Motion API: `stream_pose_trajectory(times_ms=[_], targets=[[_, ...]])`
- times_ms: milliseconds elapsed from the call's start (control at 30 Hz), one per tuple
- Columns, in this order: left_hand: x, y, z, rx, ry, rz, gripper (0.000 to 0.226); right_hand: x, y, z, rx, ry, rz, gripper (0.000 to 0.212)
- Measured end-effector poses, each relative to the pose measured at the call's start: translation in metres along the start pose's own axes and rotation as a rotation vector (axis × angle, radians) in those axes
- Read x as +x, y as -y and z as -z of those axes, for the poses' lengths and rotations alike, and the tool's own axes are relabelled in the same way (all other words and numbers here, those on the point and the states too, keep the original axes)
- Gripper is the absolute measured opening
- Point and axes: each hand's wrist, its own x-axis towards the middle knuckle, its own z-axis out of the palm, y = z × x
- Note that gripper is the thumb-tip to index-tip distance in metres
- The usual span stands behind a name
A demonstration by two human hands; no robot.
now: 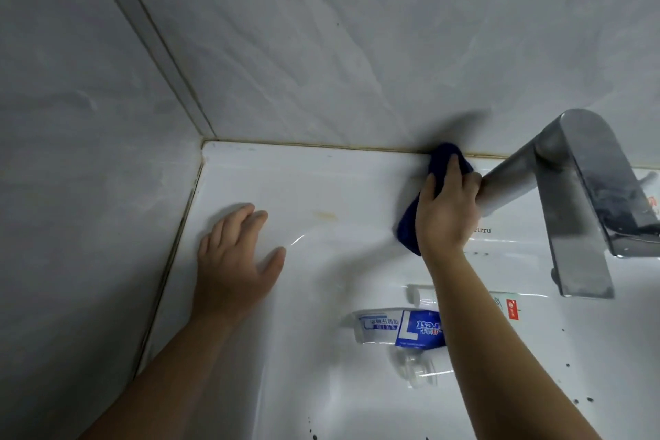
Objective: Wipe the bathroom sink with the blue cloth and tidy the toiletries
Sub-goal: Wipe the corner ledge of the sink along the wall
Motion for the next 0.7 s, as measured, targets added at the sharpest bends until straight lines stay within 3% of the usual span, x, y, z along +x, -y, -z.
stream_pose_trajectory(times_ms=[67, 100, 167, 233, 367, 467, 600, 700], targets=[[0.0, 0.0, -0.001, 0.004, 0.007, -0.003, 0.058, -0.004, 0.017, -0.005, 0.013, -0.013, -0.042, 0.047], [0.0, 0.0, -0.001, 0.003, 0.01, -0.001, 0.058, -0.01, 0.029, -0.009, 0.026, 0.026, 0.059, 0.047], [0.001, 0.001, -0.002, 0.0, 0.018, 0.001, 0.058, -0.026, 0.04, -0.016, 0.034, 0.144, 0.464, 0.042], [0.0, 0.001, -0.001, -0.007, 0.021, 0.009, 0.058, -0.03, 0.032, -0.015, 0.021, 0.163, 0.622, 0.041], [-0.001, -0.001, 0.001, -0.019, 0.015, 0.02, 0.058, -0.032, -0.013, 0.008, -0.016, 0.046, 0.118, 0.036], [0.001, 0.0, 0.001, -0.008, 0.01, 0.007, 0.056, -0.038, 0.008, 0.0, -0.085, 0.032, 0.045, 0.03], [0.001, 0.0, -0.001, 0.023, 0.026, -0.013, 0.057, -0.066, 0.067, -0.04, 0.029, 0.138, 0.607, 0.025], [0.002, 0.0, 0.0, 0.015, 0.024, -0.011, 0.057, -0.054, 0.049, -0.033, 0.046, 0.148, 0.676, 0.034]])
